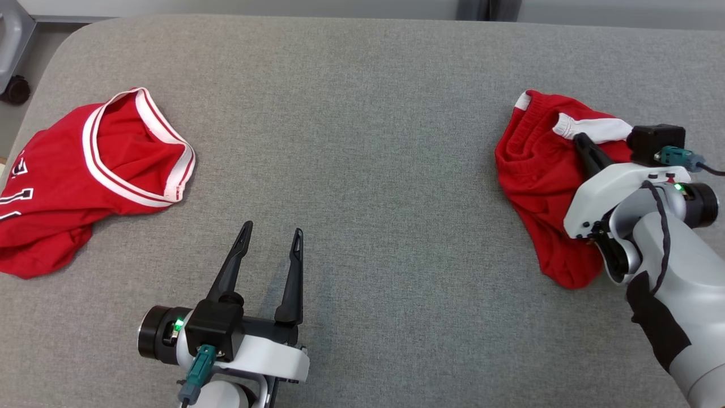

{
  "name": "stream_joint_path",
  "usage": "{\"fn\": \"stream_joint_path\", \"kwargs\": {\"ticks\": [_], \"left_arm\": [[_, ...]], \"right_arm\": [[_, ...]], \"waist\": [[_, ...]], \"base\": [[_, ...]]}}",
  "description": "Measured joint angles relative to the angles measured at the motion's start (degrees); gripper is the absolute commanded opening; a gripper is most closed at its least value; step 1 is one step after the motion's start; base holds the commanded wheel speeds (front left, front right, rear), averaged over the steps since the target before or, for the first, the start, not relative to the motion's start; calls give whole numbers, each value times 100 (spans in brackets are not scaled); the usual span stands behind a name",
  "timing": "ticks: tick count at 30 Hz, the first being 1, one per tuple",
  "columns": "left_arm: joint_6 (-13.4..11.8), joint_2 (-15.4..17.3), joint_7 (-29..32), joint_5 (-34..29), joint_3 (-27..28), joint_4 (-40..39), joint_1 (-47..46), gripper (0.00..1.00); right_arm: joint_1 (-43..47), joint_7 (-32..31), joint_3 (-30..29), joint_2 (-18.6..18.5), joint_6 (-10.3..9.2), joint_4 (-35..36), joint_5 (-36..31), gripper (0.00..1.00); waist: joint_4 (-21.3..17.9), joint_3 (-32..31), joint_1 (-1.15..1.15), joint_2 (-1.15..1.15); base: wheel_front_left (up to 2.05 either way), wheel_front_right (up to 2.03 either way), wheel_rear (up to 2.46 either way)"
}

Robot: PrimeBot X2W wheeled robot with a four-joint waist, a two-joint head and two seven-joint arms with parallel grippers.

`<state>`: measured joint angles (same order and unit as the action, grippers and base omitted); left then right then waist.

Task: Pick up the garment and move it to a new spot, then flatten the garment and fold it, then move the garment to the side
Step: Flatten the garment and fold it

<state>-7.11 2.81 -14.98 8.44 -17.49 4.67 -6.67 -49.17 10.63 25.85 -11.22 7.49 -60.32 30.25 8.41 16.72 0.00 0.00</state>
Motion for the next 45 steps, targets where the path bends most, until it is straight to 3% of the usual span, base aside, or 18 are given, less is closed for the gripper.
{"fn": "stream_joint_path", "kwargs": {"ticks": [10,23,35,45], "left_arm": [[26,0,-1,0,-58,-9,-30,100],[46,0,-1,19,-183,-2,-41,100],[-1,0,0,34,-219,-19,-155,100],[0,-1,-1,52,-171,54,-146,100]], "right_arm": [[-227,-171,59,-107,0,-565,286,0],[-663,146,-21,-347,1,-1096,370,0],[-808,187,-78,-441,1,-1268,464,0],[-779,316,60,-324,0,-1091,564,0]], "waist": [[60,48,0,0],[278,189,0,0],[316,369,0,0],[162,50,0,0]], "base": [[0,0,0],[0,0,0],[0,0,0],[0,0,0]]}}
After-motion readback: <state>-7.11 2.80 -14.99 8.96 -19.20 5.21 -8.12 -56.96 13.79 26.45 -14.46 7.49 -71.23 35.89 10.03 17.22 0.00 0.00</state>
